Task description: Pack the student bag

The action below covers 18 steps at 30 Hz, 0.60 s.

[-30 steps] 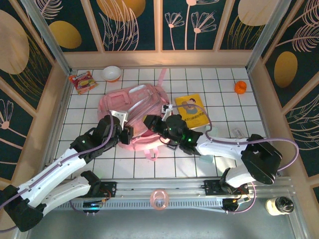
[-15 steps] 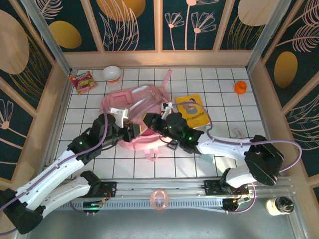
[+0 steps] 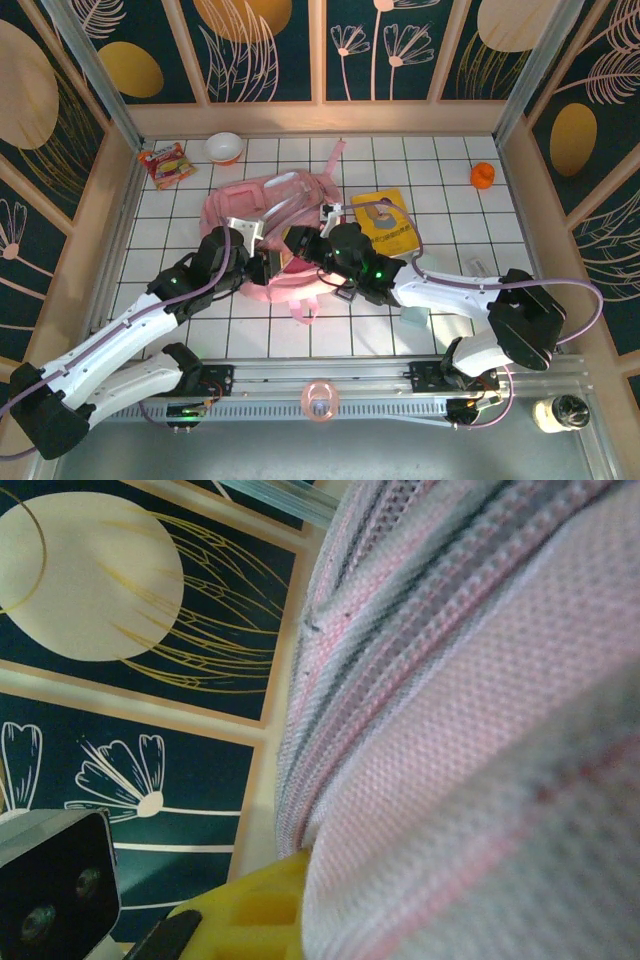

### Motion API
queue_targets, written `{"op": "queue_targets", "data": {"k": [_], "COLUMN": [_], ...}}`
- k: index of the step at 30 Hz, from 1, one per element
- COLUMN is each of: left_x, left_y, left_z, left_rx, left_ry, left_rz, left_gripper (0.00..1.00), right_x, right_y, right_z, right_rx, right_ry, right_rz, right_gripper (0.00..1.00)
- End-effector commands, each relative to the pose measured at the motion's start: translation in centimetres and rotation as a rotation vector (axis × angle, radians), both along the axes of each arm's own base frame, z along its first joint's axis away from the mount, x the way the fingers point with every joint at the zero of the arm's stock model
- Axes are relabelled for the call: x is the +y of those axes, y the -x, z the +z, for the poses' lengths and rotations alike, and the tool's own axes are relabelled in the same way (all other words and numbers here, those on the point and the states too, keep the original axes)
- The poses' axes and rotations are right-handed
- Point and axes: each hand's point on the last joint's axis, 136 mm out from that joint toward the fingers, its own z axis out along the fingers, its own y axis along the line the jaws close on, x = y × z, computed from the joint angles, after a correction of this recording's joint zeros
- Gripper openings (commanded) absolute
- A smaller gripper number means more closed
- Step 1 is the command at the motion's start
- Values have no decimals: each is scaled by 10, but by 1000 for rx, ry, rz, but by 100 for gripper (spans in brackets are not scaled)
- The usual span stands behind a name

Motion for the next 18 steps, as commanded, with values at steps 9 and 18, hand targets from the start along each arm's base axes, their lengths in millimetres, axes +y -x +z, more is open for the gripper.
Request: {"op": "queue_targets", "data": {"k": [9, 18], "left_x": [54, 18], "left_y": [-12, -2], "left_z": [-11, 37], "left_rx": [-33, -107], "left_ry": [-85, 118], "left_rz": [282, 109], "left_gripper": [8, 23], "right_x": [5, 7], "right_y": [7, 4], "right_z": [82, 74], "right_rx": [-136, -109], "right_ry": [-158, -162], "right_rz": [77, 90], "right_gripper": [3, 3]}}
